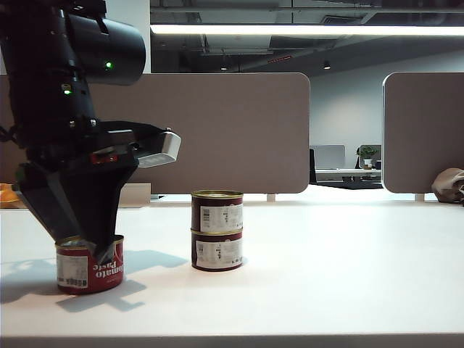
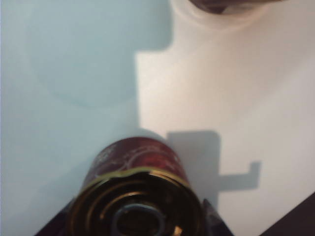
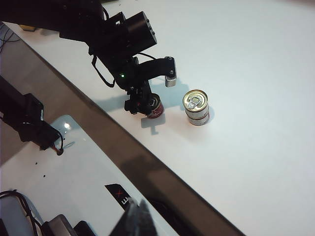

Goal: Pick up the cans one by one and stack them together.

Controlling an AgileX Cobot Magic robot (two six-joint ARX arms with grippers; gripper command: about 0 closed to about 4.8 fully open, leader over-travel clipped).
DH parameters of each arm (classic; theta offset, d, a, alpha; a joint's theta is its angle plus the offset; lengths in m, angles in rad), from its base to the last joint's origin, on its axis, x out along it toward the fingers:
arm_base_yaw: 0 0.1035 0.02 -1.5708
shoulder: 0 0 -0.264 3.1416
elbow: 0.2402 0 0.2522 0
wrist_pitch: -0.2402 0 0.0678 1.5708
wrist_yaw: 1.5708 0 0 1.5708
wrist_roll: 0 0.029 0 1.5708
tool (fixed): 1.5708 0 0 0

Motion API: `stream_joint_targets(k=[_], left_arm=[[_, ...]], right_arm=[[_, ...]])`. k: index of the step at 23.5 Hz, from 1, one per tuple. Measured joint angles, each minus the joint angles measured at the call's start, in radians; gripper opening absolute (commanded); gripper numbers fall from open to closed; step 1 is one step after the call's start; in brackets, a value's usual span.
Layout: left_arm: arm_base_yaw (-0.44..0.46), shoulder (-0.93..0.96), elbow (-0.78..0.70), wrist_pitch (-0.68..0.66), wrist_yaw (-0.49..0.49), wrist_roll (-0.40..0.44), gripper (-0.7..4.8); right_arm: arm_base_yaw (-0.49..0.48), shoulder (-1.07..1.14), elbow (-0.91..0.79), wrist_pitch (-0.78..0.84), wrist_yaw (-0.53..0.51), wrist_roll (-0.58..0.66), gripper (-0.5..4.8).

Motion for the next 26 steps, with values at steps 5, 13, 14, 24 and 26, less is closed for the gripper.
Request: stream_joint_targets(k=[5,13,14,24,26], left_arm=[[0.000,0.002,0.033,-0.023,0.000,-0.011,2.36],[0.000,0.002,0.116,-0.078,0.000,-0.023,2.36],[0.000,0.002,0.123,-0.092,0.000,-0.023,2.36],[-0.058,0.002,0.365,-0.284,-0.048,-0.026,2.36],[-0.074,0.002,0.404,-0.279,-0.051,-0.026,2.36]], right_arm=[[0.000,0.000,0.000,0.000,0.000,0.000,-0.06],[0.000,-0.001,0.000,0.000,0.000,0.000,-0.06],[0.000,-0.001,0.000,0.000,0.000,0.000,-0.06],[0.000,-0.005,0.000,0.000,-0.019,0.000,-0.06],[0.000,-0.005,0.000,0.000,-0.036,0.000,-0.06]])
